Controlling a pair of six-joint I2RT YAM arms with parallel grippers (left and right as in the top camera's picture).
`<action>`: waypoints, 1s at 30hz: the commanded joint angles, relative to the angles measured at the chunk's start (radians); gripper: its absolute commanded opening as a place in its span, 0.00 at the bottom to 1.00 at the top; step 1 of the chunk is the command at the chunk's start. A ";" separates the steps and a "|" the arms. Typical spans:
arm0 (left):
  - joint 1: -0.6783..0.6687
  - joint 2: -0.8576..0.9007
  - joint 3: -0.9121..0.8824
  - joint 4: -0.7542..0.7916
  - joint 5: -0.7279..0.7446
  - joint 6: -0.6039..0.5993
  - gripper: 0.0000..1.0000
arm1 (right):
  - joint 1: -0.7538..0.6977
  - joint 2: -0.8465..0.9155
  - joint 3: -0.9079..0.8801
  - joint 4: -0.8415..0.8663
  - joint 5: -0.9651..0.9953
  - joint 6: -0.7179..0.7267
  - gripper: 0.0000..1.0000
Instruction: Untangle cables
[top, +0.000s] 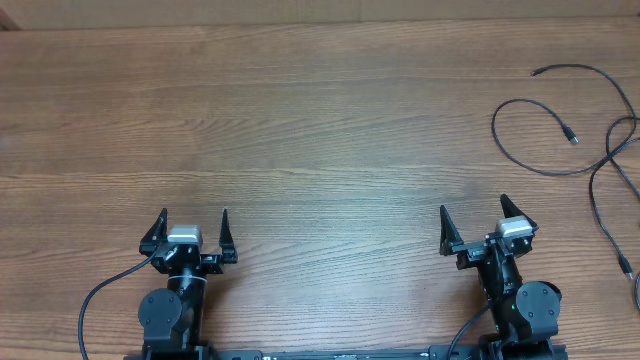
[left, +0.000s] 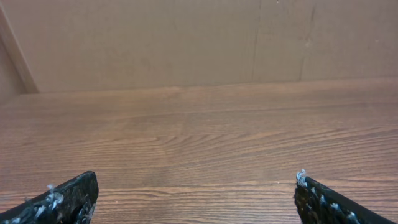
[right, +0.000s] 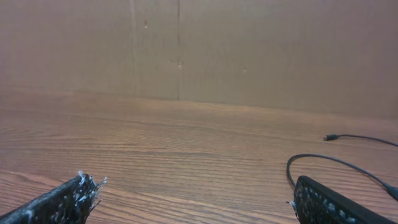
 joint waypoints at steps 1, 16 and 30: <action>0.005 -0.010 -0.004 -0.002 -0.009 0.019 1.00 | 0.000 -0.013 -0.010 0.006 0.016 0.009 1.00; 0.005 -0.010 -0.004 -0.002 -0.009 0.019 1.00 | -0.016 -0.012 -0.010 0.006 0.016 0.009 1.00; 0.005 -0.010 -0.004 -0.002 -0.009 0.019 1.00 | -0.016 -0.012 -0.010 0.006 0.016 0.009 1.00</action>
